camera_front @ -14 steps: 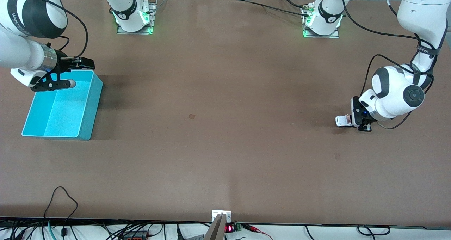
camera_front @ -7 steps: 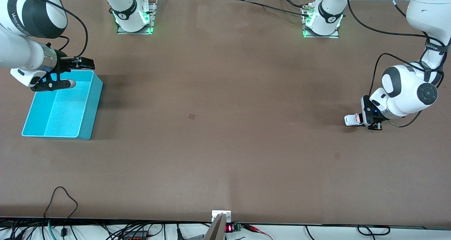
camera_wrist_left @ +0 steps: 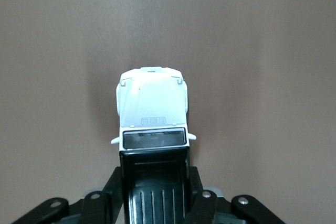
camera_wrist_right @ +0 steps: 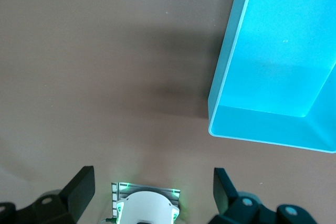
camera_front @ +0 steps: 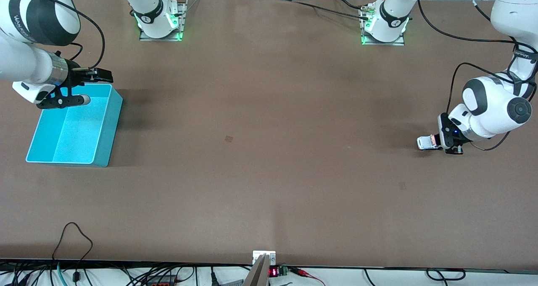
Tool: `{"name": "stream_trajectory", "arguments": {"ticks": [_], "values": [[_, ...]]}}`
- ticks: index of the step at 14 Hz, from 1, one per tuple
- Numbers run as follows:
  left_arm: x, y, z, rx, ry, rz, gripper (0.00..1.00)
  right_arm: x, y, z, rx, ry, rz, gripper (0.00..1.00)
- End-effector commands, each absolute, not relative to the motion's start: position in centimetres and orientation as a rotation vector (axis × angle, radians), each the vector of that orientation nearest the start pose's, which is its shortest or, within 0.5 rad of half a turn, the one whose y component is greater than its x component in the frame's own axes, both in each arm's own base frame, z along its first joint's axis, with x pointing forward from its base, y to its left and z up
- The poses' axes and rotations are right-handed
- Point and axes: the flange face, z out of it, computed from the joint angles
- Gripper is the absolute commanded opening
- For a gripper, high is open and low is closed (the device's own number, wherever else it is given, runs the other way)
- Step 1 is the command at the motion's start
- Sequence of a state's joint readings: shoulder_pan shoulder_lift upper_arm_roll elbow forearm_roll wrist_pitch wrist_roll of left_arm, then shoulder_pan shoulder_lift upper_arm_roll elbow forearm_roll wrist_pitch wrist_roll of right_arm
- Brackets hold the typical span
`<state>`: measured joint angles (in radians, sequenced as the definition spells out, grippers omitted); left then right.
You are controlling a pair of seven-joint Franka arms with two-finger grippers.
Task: Wind and store white jeep toy
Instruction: 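Drag the jeep backward along the table with the left gripper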
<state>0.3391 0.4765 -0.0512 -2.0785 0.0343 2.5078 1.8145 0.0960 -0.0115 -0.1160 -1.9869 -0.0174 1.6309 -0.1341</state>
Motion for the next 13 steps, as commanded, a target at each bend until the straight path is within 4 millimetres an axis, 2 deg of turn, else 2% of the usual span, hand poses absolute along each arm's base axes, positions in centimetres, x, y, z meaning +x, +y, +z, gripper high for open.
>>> {"name": "stream_trajectory", "arguments": {"ticks": [1,2,4,6,8,13], "values": [[54.2,18.5,14.1,-2.27,2.322,0.077,0.26,50.9,-1.3,44.9,-3.085,-0.184,0.532,1.0],[53.7,19.5,13.7,-2.293,2.31,0.081,0.26,50.9,-1.3,45.0,-3.085,-0.184,0.53,1.0],[54.1,20.2,13.4,-2.274,2.317,0.069,0.26,50.9,-1.4,44.9,-3.085,-0.182,0.532,1.0],[54.1,21.6,13.2,-2.258,2.327,0.059,0.26,50.9,-1.3,45.0,-3.084,-0.181,0.53,1.0],[54.0,22.0,12.9,-2.256,2.332,0.058,0.26,50.9,-1.4,44.9,-3.084,-0.184,0.532,1.0],[53.5,24.5,12.8,-2.227,2.345,0.069,0.26,50.9,-1.4,44.9,-3.084,-0.184,0.532,1.0]]}}
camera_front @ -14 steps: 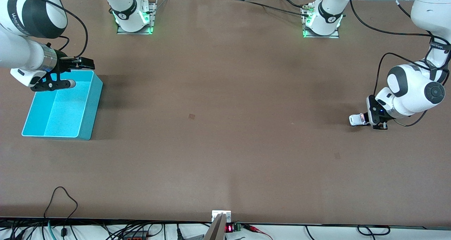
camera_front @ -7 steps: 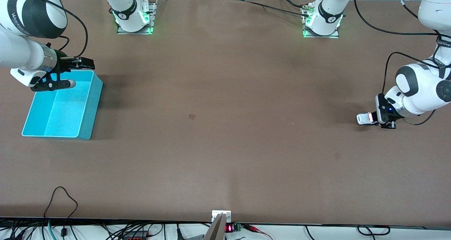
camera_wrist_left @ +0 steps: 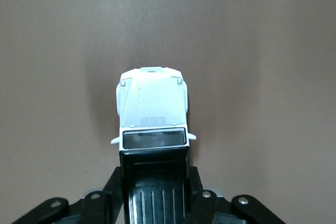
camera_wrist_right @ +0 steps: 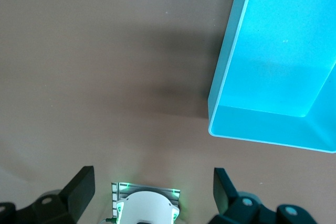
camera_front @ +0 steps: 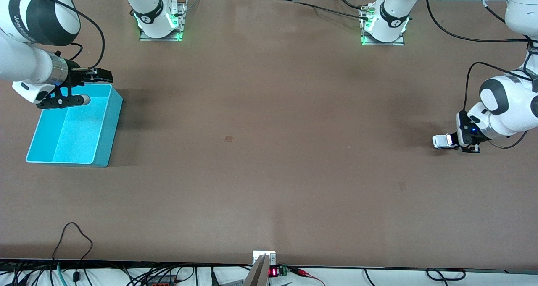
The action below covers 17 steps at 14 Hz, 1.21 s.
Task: Wind and store white jeep toy
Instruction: 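Drag the jeep backward along the table with the left gripper, then open the left gripper to release the jeep so it rolls forward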
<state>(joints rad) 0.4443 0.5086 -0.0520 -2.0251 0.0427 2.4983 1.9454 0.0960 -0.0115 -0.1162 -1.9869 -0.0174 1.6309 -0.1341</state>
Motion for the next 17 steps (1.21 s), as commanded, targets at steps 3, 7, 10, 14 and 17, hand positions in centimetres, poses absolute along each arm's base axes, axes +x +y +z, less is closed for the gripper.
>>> {"name": "stream_trajectory", "arguments": {"ticks": [3,7,10,14,17], "values": [[53.6,24.6,13.2,-2.225,2.34,0.065,0.37,50.9,-1.3,44.9,-3.083,-0.183,0.532,1.0],[55.4,22.7,18.4,-2.197,2.378,0.047,1.0,50.9,-1.3,44.9,-3.084,-0.186,0.532,1.0],[56.3,20.9,21.2,-2.185,2.439,0.062,1.0,50.9,-1.3,44.9,-3.083,-0.183,0.532,1.0],[56.9,20.2,23.5,-2.148,2.44,0.047,1.0,50.9,-1.3,44.9,-3.084,-0.186,0.532,1.0],[57.2,19.3,24.4,-2.129,2.443,0.035,1.0,50.9,-1.3,44.9,-3.082,-0.186,0.534,1.0]]}}
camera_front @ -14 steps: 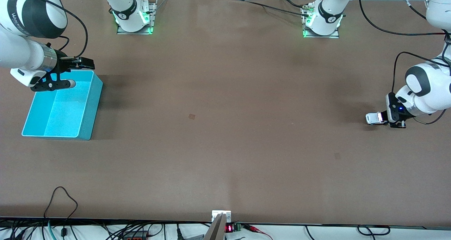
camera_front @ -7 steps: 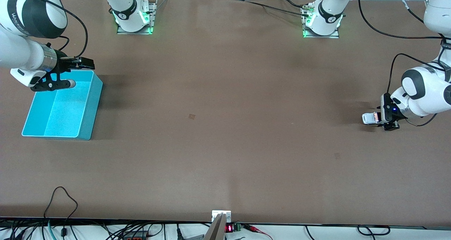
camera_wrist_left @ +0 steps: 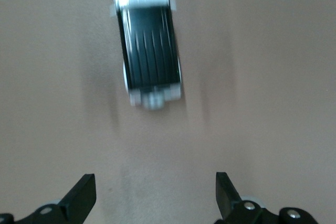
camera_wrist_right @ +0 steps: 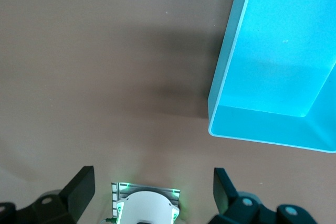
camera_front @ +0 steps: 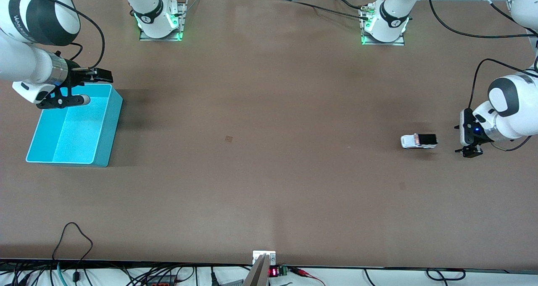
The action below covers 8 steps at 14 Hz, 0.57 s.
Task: Wind and store white jeep toy
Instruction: 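Open the left gripper to release the jeep so it rolls forward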
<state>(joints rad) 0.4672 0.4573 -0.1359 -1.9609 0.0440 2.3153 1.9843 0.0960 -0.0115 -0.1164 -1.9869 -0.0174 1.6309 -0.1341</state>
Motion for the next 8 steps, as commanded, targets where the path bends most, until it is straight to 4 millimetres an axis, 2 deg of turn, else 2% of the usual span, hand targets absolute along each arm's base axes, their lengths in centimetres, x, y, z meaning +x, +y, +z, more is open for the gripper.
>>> {"name": "stream_trajectory", "arguments": {"ticks": [1,2,4,8], "values": [[57.5,18.7,24.7,-2.124,2.442,0.024,1.0,50.9,-1.4,44.9,-3.084,-0.184,0.535,1.0],[57.6,18.4,25.1,-2.114,2.442,0.021,1.0,50.9,-1.3,44.9,-3.083,-0.183,0.532,1.0],[58.1,16.7,25.3,-2.076,2.47,0.023,1.0,50.9,-1.3,44.9,-3.083,-0.186,0.532,1.0],[59.0,11.6,24.9,-1.995,2.547,0.033,1.0,50.9,-1.3,44.9,-3.083,-0.186,0.532,1.0]]}}
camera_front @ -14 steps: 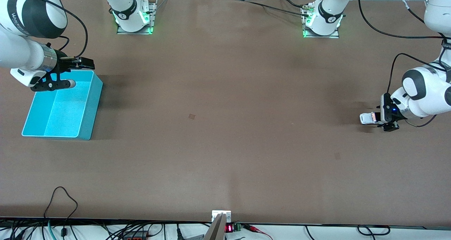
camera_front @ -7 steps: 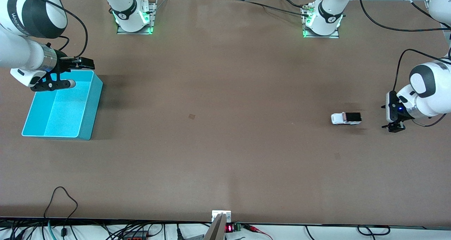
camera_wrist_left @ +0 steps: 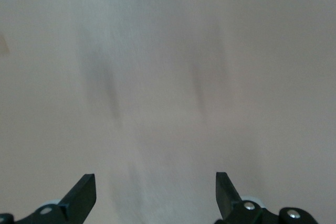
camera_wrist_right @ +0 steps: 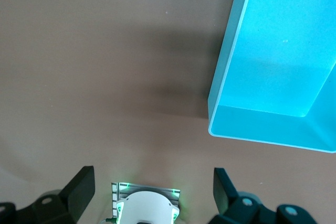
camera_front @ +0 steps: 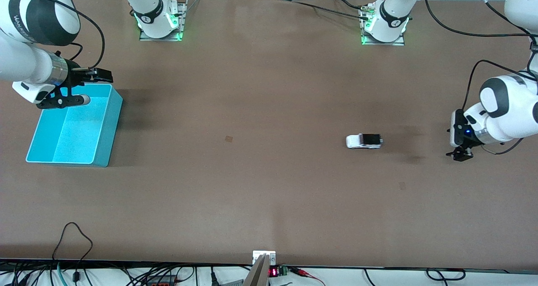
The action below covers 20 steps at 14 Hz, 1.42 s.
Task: Wind and store white jeep toy
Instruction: 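Reach the right gripper toward the jeep while the left gripper withdraws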
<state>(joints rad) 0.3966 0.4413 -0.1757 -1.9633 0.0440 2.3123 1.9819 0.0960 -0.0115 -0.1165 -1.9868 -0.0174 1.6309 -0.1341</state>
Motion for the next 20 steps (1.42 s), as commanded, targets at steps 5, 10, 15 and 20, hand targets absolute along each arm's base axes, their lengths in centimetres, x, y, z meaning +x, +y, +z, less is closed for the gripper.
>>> {"name": "stream_trajectory", "arguments": {"ticks": [5,10,15,20], "values": [[59.8,7.3,25.1,-2.053,2.493,0.045,1.0,50.9,-1.4,44.9,-3.084,-0.184,0.532,1.0],[60.7,4.3,26.9,-2.367,2.148,0.036,1.0,50.9,-1.4,44.9,-3.084,-0.182,0.532,1.0],[61.8,3.6,28.6,-2.701,1.666,-0.011,1.0,51.0,-1.4,44.9,-3.085,-0.182,0.53,1.0],[63.2,3.8,31.4,-2.885,1.258,-0.086,1.0,51.2,-1.4,44.9,-3.08,-0.231,0.515,1.0]]}}
